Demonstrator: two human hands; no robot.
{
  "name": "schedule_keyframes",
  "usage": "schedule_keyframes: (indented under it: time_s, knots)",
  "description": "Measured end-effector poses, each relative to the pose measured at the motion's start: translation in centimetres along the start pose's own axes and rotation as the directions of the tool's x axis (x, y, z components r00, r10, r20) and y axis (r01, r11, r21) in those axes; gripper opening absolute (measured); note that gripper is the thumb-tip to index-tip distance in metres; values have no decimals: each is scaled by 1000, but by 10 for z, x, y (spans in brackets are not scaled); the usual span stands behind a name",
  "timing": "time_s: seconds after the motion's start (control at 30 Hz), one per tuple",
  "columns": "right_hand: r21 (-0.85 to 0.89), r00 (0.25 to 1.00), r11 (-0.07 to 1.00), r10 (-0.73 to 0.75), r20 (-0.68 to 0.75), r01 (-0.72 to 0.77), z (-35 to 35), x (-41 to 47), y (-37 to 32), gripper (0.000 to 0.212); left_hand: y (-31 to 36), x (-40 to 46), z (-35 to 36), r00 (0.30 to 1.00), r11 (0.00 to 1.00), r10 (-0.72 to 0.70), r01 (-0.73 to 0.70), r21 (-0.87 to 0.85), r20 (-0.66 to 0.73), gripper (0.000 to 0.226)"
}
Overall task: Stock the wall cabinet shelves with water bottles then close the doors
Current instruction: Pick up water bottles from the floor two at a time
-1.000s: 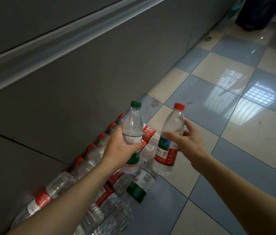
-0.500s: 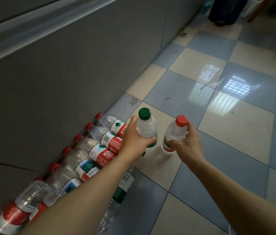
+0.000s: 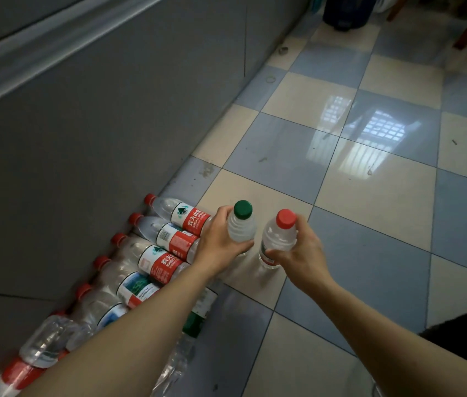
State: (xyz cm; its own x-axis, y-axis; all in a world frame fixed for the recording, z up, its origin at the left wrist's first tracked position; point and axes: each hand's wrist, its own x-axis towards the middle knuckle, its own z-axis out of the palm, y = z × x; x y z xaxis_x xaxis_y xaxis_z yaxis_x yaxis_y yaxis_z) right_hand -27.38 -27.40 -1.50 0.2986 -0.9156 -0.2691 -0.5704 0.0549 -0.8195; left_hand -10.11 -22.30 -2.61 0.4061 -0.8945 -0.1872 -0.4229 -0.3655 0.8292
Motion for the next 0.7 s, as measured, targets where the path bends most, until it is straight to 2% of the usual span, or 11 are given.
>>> schedule_keyframes:
  time_s: [0.07,0.23,0.43,0.57,0.7]
  knots:
    - [-20,1000,1000,3,28,-3,-2,-4,1,73,5,-2,-2,1000,1000,3,-2,-19,16,63]
    - [-13,995,1000,15,100,-14,-3,-1,1,91,4,-4,-4,1000,998,-8,9,-64,21,68]
    - [63,994,995,77,74,-81,-7,-5,-13,73,23,-13,-18,995,984,-98,99,-149,16,63]
    - [113,997,992,52,51,-58,-31,-28,-65,74,69,-39,-64,992,971,-126,122,-206,-7,63]
    - [147,998,988,34,46,-40,-66,-68,-157,75,139,-86,-140,987,966,-158,148,-214,-32,68]
